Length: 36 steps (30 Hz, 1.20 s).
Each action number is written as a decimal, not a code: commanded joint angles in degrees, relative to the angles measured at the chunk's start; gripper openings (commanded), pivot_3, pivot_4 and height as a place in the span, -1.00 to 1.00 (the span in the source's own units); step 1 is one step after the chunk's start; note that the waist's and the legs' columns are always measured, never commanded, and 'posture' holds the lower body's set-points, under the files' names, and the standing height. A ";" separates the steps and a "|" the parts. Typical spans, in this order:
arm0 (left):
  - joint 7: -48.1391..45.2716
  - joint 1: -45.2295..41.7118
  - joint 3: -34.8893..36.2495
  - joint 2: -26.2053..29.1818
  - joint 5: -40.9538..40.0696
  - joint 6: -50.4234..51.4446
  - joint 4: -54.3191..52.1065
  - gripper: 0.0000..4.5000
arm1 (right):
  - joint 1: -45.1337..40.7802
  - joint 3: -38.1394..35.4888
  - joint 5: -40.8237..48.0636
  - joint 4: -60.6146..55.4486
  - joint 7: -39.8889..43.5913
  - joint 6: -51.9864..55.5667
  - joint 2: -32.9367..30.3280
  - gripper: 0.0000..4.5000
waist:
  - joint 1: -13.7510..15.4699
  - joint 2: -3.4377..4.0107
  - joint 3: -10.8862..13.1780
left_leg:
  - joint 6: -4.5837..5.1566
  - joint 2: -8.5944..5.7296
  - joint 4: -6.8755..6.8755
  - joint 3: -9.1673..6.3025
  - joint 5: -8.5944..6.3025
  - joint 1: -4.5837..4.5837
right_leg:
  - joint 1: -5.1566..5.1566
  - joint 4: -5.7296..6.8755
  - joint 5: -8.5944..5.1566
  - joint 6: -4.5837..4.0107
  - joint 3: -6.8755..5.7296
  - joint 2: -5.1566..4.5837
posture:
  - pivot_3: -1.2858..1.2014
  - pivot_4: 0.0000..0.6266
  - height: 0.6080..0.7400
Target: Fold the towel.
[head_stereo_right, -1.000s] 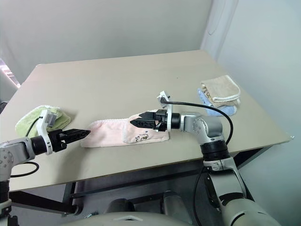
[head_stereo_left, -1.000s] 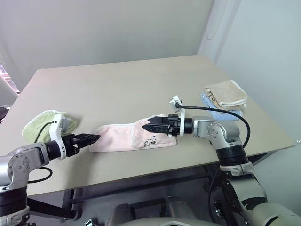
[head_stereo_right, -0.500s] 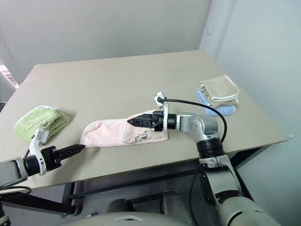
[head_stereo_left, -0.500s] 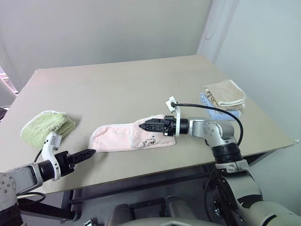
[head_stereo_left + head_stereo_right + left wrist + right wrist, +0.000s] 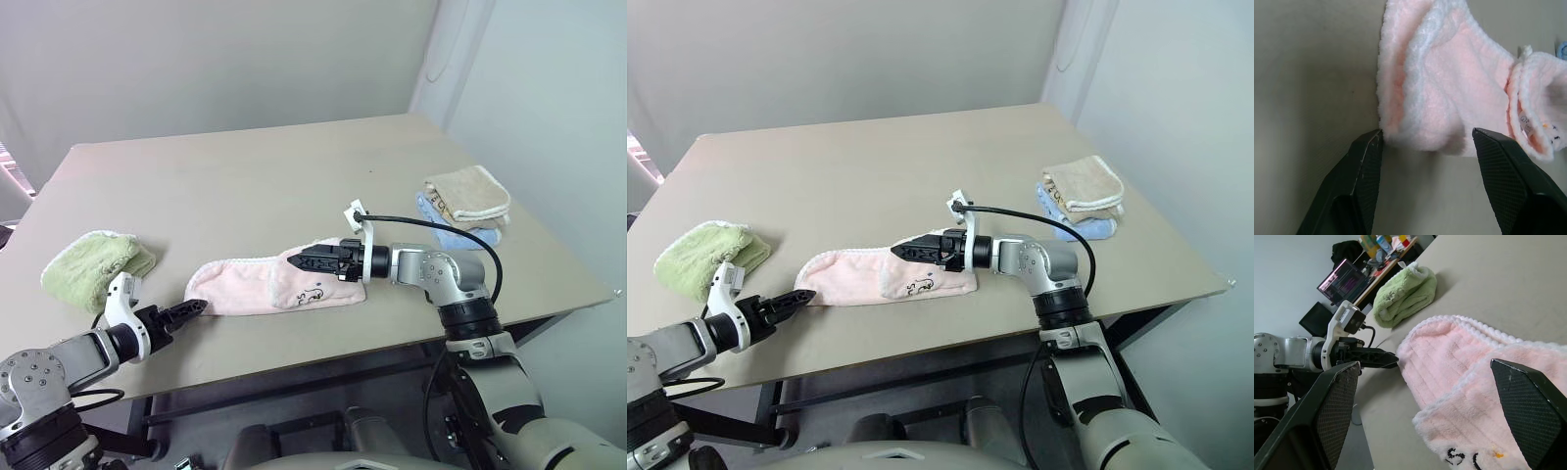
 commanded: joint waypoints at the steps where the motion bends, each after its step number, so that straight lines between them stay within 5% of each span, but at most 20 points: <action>1: 2.15 -2.17 1.79 -1.25 -0.60 0.59 0.87 0.36 | -1.23 -0.96 0.28 -0.36 -0.12 -1.19 -0.30 0.98 | 0.09 0.00 0.00 | 0.00 0.00 0.00 0.00 0.00 0.00 | 0.01 0.00 0.00 0.00 0.00 0.00 | 0.03 -1.00 0.83; 11: 5.73 -2.09 3.58 -3.91 -3.06 0.59 1.74 0.36 | -0.75 -0.59 -0.51 -0.81 -0.73 -2.13 -0.82 0.98 | 0.20 0.02 -0.01 | 0.00 -0.02 0.01 -0.02 0.00 0.06 | 0.06 0.00 0.00 0.00 0.00 -0.01 | 0.03 -1.00 0.83; 20: 6.38 -3.39 5.26 -3.93 -3.63 0.59 2.19 -0.99 | -0.78 0.08 -1.48 -1.00 -0.47 -3.04 -1.36 1.00 | -0.51 0.01 0.00 | 0.00 -0.02 -0.02 -0.02 0.00 0.02 | 0.04 -0.04 0.00 0.00 0.00 0.00 | 0.03 -1.00 0.83; 25: 5.67 -3.34 5.81 -4.54 -4.18 -0.42 -0.04 -0.99 | 0.22 1.40 -2.20 -2.27 0.39 -3.73 -1.88 1.00 | -0.97 0.01 0.00 | 0.00 -0.02 -0.02 -0.03 0.00 0.02 | 0.04 -0.05 0.00 0.00 -0.01 0.00 | 0.03 -1.00 0.83; 36: -8.64 0.42 -7.50 10.08 -4.47 -12.96 -5.10 -0.99 | 4.68 2.26 -2.45 -9.07 6.10 -10.35 -7.01 1.00 | -1.05 -0.01 0.04 | -0.04 0.00 -0.16 -0.03 -0.02 -0.05 | 0.03 -0.39 0.00 0.00 -0.02 -0.02 | 0.03 -1.00 0.83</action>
